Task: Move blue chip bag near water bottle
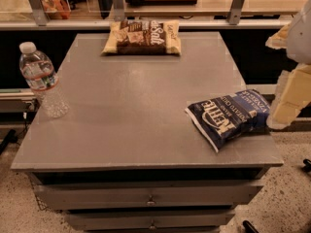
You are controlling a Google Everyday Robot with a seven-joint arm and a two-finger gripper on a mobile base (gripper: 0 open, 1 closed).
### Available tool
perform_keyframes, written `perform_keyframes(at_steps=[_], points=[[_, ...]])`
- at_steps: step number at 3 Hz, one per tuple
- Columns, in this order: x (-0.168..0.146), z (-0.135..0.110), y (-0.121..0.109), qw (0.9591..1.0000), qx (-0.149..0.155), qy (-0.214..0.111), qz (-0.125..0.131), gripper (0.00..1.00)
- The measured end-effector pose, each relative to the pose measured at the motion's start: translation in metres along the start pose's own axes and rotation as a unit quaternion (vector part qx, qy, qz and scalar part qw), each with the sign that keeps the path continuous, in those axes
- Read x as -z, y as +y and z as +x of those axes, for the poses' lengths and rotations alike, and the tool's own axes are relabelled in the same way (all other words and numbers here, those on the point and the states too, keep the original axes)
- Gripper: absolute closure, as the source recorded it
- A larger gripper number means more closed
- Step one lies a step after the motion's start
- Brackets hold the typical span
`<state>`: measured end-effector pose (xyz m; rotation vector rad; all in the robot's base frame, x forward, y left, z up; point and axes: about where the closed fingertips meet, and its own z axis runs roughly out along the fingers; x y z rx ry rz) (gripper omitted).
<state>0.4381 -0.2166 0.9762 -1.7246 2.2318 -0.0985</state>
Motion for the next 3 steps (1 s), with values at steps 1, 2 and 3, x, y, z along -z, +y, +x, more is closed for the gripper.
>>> perform_keyframes(at_steps=[1, 2, 3], points=[[0.001, -0.001, -0.001, 1.0, 0.0, -0.002, 0.003, 0.0], [-0.021, 0.008, -0.011, 0.9996, -0.004, -0.027, 0.005, 0.0], [-0.071, 0.027, -0.035, 0.998, -0.004, -0.064, 0.0, 0.0]])
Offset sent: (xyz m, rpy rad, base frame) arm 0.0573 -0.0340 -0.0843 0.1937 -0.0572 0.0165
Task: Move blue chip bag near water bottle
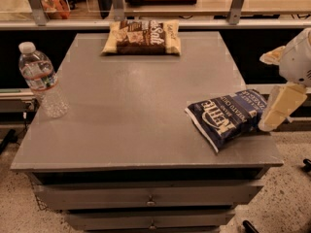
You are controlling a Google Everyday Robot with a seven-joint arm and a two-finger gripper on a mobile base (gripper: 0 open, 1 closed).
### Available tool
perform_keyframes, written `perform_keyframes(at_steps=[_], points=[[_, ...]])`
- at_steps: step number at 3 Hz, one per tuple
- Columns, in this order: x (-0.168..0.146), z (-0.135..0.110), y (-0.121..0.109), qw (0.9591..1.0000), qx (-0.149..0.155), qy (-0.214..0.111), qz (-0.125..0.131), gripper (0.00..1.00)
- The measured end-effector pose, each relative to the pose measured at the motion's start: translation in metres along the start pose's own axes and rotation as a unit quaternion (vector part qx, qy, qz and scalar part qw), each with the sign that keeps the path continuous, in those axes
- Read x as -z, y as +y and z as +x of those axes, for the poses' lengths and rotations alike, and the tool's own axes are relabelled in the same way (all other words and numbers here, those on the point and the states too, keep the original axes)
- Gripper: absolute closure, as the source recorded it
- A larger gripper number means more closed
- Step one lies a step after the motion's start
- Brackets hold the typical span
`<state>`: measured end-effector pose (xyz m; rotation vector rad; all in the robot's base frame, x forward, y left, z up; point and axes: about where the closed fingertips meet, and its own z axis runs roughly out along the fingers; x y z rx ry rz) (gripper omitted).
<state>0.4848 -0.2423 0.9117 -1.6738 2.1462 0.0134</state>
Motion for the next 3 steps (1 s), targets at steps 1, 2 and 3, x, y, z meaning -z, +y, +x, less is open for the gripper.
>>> perform_keyframes(at_steps=[1, 2, 3], points=[[-0.037, 0.025, -0.023, 0.9998, 0.006, -0.016, -0.009, 0.0], [-0.055, 0.042, -0.032, 0.9995, 0.011, -0.02, -0.021, 0.16], [-0.064, 0.044, -0.038, 0.9988, 0.006, -0.03, -0.039, 0.46]])
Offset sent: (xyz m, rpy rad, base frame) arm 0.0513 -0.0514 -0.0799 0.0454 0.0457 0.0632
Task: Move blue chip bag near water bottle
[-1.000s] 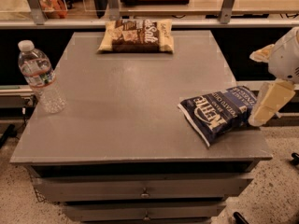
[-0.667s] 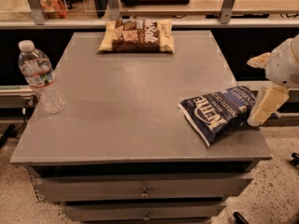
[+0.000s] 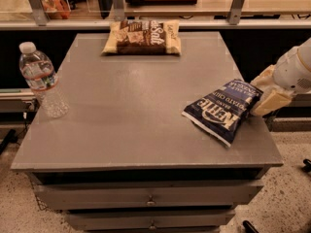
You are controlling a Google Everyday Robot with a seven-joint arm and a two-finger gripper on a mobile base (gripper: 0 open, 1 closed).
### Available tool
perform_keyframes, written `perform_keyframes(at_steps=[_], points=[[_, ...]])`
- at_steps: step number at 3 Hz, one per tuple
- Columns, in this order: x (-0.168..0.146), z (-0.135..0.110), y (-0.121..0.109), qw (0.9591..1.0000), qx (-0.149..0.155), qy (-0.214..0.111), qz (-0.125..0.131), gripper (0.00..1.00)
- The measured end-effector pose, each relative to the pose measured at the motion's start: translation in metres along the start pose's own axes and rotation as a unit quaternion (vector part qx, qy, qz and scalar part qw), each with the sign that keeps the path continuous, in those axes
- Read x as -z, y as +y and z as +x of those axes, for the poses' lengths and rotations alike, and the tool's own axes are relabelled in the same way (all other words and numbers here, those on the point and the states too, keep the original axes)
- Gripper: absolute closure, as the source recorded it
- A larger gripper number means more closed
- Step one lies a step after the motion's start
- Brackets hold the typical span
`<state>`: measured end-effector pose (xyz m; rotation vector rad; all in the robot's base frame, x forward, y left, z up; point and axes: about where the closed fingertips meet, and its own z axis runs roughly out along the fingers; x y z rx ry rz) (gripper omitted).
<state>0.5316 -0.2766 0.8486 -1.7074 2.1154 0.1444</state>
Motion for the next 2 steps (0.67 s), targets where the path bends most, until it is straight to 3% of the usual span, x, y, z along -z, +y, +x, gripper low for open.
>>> perform_keyframes(at_steps=[2], points=[[0.021, -0.029, -0.004, 0.9996, -0.018, -0.018, -0.012, 0.93]])
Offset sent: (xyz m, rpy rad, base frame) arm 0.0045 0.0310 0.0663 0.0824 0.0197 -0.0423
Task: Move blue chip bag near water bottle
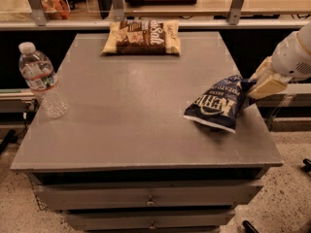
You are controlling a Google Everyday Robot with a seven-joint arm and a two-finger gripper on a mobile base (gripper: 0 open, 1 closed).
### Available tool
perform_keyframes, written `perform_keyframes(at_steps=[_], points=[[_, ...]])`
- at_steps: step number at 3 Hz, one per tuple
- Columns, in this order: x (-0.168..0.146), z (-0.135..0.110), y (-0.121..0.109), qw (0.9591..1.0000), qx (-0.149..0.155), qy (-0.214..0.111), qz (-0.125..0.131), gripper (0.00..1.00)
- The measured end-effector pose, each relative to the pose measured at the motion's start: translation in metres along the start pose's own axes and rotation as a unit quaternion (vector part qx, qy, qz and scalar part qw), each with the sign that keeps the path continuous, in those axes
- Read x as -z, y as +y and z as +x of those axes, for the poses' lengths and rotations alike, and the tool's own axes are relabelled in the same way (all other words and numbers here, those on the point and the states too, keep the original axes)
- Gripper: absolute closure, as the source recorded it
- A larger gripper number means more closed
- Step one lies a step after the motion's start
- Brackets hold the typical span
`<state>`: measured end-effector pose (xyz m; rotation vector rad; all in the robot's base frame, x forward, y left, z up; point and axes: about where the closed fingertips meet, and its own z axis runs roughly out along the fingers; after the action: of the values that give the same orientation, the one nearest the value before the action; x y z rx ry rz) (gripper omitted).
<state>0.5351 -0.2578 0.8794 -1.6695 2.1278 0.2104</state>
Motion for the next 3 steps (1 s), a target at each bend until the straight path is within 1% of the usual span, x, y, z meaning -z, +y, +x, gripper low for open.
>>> perform_keyframes(at_steps=[1, 2, 3], points=[[0.023, -0.026, -0.003, 0.9991, -0.03, -0.028, 0.008, 1.0], [0.059, -0.034, -0.013, 0.9955, -0.066, -0.048, 0.046, 1.0], [0.064, -0.035, -0.015, 0.9947, -0.073, -0.051, 0.052, 1.0]])
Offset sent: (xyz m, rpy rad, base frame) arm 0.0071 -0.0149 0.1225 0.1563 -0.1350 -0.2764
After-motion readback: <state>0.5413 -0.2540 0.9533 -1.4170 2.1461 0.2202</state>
